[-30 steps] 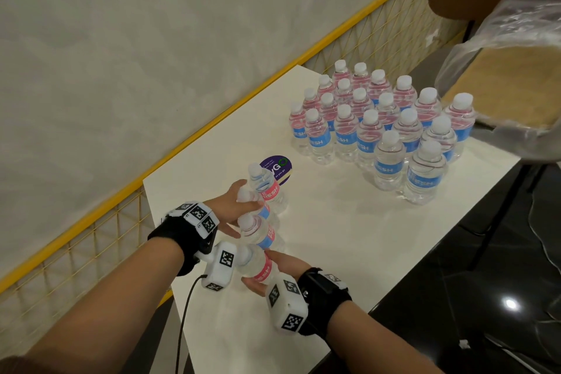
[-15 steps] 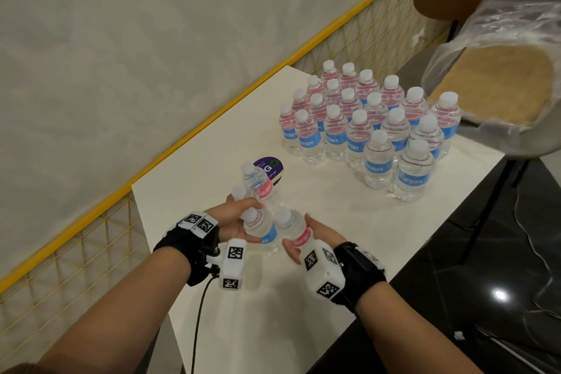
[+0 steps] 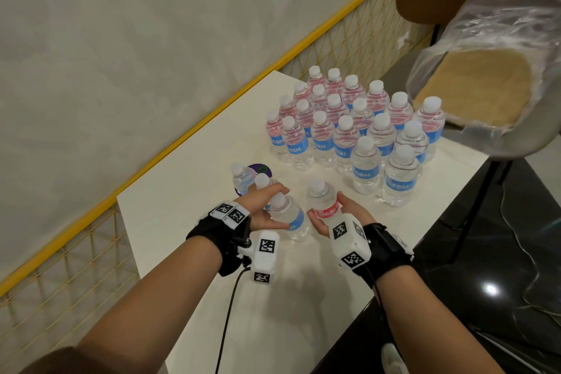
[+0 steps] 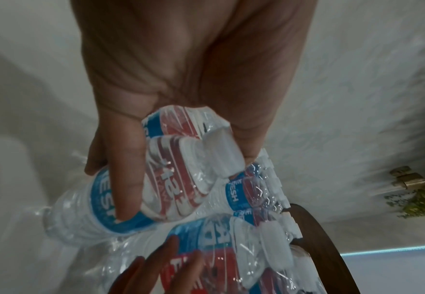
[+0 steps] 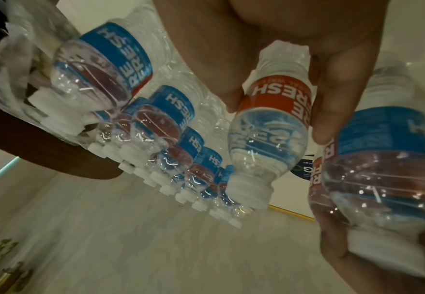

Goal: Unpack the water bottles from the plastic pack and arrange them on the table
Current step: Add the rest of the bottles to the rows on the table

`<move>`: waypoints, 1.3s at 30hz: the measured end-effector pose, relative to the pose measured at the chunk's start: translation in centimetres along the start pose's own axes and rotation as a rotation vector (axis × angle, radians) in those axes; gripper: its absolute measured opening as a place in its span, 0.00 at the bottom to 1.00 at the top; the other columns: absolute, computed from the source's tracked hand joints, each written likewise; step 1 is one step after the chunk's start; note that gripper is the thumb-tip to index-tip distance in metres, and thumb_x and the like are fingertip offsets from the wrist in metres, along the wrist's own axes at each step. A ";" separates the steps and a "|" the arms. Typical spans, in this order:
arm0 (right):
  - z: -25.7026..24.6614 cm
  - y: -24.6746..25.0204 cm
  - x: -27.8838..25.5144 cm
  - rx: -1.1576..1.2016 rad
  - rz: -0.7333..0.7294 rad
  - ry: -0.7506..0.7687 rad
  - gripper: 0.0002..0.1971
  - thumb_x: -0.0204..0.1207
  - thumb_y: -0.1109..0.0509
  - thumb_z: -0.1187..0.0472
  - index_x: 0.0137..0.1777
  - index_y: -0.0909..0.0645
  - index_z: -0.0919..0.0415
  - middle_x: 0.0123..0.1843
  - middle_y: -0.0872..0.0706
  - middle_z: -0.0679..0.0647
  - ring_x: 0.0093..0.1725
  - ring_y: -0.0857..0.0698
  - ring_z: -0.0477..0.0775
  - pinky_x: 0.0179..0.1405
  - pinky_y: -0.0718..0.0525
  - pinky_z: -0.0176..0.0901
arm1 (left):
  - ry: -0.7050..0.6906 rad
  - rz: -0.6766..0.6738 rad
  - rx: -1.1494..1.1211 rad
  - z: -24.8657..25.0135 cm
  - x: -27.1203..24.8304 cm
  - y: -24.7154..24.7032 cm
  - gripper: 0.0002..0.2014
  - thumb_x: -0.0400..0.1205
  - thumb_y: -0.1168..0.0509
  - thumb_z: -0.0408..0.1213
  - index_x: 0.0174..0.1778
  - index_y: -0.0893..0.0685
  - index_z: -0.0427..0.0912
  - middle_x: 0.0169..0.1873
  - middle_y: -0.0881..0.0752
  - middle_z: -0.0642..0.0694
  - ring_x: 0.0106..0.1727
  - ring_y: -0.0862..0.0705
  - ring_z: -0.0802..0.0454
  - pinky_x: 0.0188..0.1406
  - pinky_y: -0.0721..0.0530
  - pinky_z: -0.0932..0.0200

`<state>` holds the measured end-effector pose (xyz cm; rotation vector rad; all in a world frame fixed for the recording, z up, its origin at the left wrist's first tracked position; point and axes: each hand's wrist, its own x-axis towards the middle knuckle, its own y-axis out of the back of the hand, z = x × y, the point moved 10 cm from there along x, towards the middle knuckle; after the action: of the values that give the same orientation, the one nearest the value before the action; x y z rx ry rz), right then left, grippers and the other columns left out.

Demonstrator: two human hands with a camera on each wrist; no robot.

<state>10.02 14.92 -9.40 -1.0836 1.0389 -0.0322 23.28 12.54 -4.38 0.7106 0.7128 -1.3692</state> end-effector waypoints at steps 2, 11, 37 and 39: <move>-0.2 0.3 -0.6 -0.011 0.037 0.032 0.32 0.83 0.48 0.40 0.79 0.37 0.61 0.76 0.29 0.67 0.74 0.28 0.68 0.63 0.26 0.63 | -0.009 0.001 -0.026 0.3 0.4 -0.4 0.24 0.74 0.27 0.38 0.65 0.25 0.48 0.72 0.28 0.38 0.62 0.19 0.34 0.35 0.12 0.42; -1.5 4.0 0.1 -0.543 0.206 0.209 0.33 0.82 0.47 0.68 0.82 0.51 0.40 0.59 0.22 0.75 0.50 0.16 0.69 0.53 0.19 0.73 | -0.115 0.016 -0.133 0.5 2.0 -0.2 0.30 0.78 0.30 0.41 0.74 0.33 0.55 0.74 0.28 0.41 0.60 0.17 0.35 0.35 0.11 0.45; -7.3 1.9 -3.0 -1.156 0.278 0.846 0.33 0.67 0.21 0.65 0.72 0.29 0.57 0.54 0.20 0.50 0.52 0.19 0.53 0.58 0.15 0.58 | -0.205 0.058 0.008 -2.3 4.0 -2.7 0.42 0.77 0.35 0.19 0.80 0.48 0.52 0.46 0.17 0.39 0.50 0.17 0.43 0.51 0.16 0.49; -7.6 2.2 -3.3 -1.159 0.300 0.867 0.34 0.67 0.20 0.64 0.73 0.29 0.56 0.56 0.22 0.51 0.54 0.20 0.53 0.58 0.16 0.61 | -0.117 0.193 -0.039 -3.9 4.3 -0.5 0.41 0.75 0.32 0.18 0.79 0.46 0.44 0.50 0.18 0.36 0.47 0.18 0.44 0.39 0.16 0.54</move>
<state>1.84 12.28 -9.25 -2.0148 2.1121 0.4266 22.95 12.99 -10.17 0.6456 0.5623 -1.2064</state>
